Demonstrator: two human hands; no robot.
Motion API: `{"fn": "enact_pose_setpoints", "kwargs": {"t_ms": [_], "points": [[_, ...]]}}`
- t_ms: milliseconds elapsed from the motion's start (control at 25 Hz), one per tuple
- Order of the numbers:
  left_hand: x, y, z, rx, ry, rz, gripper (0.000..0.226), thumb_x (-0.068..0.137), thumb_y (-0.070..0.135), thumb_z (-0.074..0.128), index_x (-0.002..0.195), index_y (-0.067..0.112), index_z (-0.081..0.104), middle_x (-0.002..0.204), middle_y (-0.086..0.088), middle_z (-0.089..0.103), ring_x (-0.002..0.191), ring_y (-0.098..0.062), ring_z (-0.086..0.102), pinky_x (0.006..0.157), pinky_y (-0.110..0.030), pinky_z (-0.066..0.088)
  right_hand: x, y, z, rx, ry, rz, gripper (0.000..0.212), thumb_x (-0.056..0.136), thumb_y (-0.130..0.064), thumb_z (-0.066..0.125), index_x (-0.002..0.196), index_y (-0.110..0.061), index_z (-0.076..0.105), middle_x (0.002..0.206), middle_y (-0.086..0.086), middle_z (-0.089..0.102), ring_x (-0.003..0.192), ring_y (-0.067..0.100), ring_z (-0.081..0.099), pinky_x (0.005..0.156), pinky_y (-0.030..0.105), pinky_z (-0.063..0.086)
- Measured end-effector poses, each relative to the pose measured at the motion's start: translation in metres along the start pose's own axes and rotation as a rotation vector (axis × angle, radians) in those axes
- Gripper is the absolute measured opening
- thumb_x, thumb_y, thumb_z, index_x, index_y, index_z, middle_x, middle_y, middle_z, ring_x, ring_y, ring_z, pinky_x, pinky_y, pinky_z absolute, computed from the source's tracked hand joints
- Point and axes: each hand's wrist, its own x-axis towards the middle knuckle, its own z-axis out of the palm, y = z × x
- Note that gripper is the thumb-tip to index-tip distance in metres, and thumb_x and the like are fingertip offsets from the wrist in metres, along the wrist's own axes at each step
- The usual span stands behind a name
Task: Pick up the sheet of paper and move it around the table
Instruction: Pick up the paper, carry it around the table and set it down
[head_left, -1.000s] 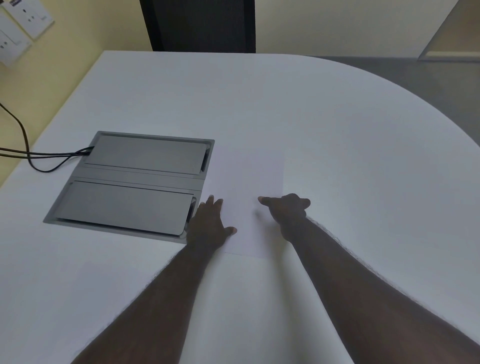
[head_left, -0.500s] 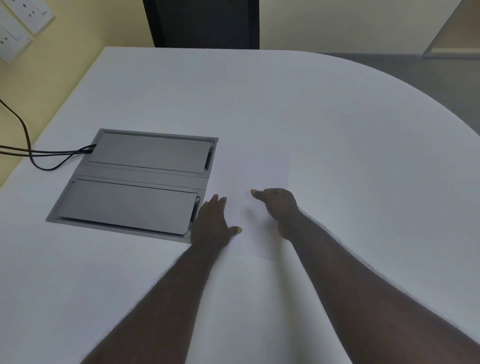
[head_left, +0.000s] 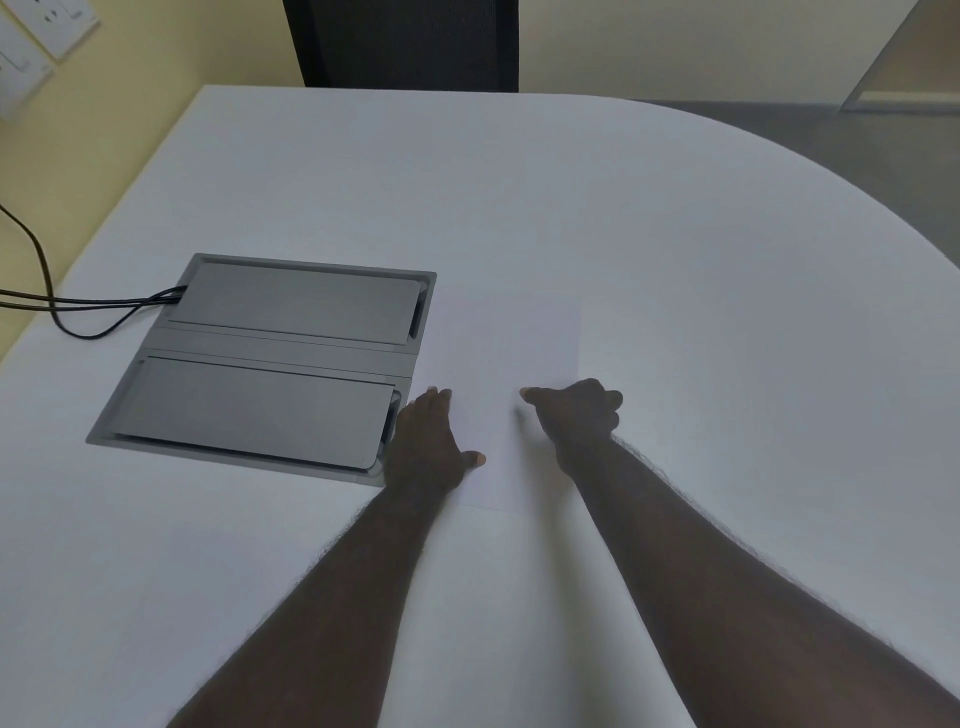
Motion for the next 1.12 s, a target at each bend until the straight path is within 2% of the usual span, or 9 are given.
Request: {"fn": "enact_pose_setpoints", "kwargs": {"t_ms": [160,280,400,560,640,760,920,1040,1120], "points": [[0.0,0.003,-0.001,-0.004,0.006,-0.008,0.099,0.078,0.043,0.075,0.154,0.019,0.018,0.163,0.002,0.016,0.15,-0.02,0.013,0.117,-0.038,0.024,0.003,-0.009,-0.005,0.047,-0.032,0.052,0.065,0.066,-0.046,0.082,0.115,-0.009,0.058,0.121,0.007,0.04,0.121,0.032,0.043,0.077,0.043,0.043],[-0.001,0.004,-0.001,-0.008,0.002,-0.017,0.099,0.078,0.043,0.075,0.154,0.02,0.017,0.163,0.003,0.016,0.15,-0.019,0.012,0.116,-0.038,0.024,0.004,-0.009,-0.005,0.122,-0.138,0.022,0.076,0.063,-0.049,0.083,0.125,-0.013,0.059,0.124,0.005,0.049,0.124,0.032,0.046,0.089,0.042,0.047],[-0.001,0.002,-0.001,-0.015,0.0,-0.007,0.099,0.078,0.043,0.075,0.154,0.019,0.016,0.163,0.002,0.017,0.15,-0.02,0.012,0.116,-0.038,0.025,0.005,-0.007,-0.003,0.263,-0.147,-0.08,0.041,0.064,-0.037,0.081,0.097,-0.015,0.069,0.097,0.001,0.069,0.094,0.025,0.065,0.072,0.03,0.052],[-0.002,0.002,-0.001,-0.022,0.011,-0.006,0.099,0.078,0.043,0.075,0.154,0.019,0.016,0.163,0.002,0.017,0.15,-0.02,0.012,0.116,-0.037,0.024,0.009,0.0,-0.009,0.105,0.125,-0.229,0.016,0.069,-0.017,0.069,0.07,-0.003,0.06,0.065,0.008,0.059,0.066,0.027,0.055,0.058,0.033,0.047],[-0.002,0.001,0.0,-0.029,0.023,-0.002,0.099,0.079,0.043,0.075,0.154,0.018,0.016,0.163,0.002,0.017,0.15,-0.019,0.012,0.117,-0.036,0.022,0.011,0.004,-0.013,0.041,0.181,-0.267,0.022,0.068,-0.012,0.073,0.075,0.007,0.064,0.069,0.024,0.064,0.06,0.033,0.057,0.064,0.041,0.055],[-0.002,-0.001,0.0,-0.056,0.032,-0.006,0.099,0.079,0.041,0.075,0.155,0.018,0.015,0.164,0.003,0.016,0.15,-0.017,0.012,0.118,-0.033,0.019,0.011,0.006,-0.014,-0.004,0.204,-0.289,0.023,0.069,-0.011,0.078,0.077,0.007,0.067,0.086,0.025,0.072,0.072,0.043,0.066,0.07,0.044,0.058],[-0.002,0.0,0.0,-0.077,0.069,0.026,0.102,0.075,0.038,0.079,0.154,0.017,0.019,0.162,0.001,0.022,0.149,-0.017,0.018,0.118,-0.031,0.019,0.009,0.01,-0.012,0.01,0.188,-0.303,0.02,0.08,-0.012,0.071,0.1,-0.006,0.07,0.097,0.013,0.073,0.079,0.028,0.064,0.067,0.033,0.05],[-0.005,0.0,0.001,-0.134,0.122,0.053,0.099,0.073,0.034,0.081,0.152,0.018,0.024,0.159,0.0,0.028,0.147,-0.017,0.024,0.118,-0.034,0.025,0.005,0.015,-0.01,-0.003,0.21,-0.362,0.008,0.086,-0.014,0.064,0.093,-0.01,0.065,0.094,0.008,0.07,0.077,0.028,0.059,0.055,0.028,0.036],[-0.007,-0.002,-0.001,-0.208,0.199,0.042,0.09,0.076,0.033,0.078,0.15,0.017,0.03,0.156,0.0,0.033,0.143,-0.018,0.032,0.114,-0.038,0.033,0.001,0.014,-0.011,-0.045,0.25,-0.396,0.008,0.088,-0.02,0.064,0.089,-0.012,0.067,0.099,0.006,0.066,0.085,0.029,0.061,0.061,0.029,0.041]]}}
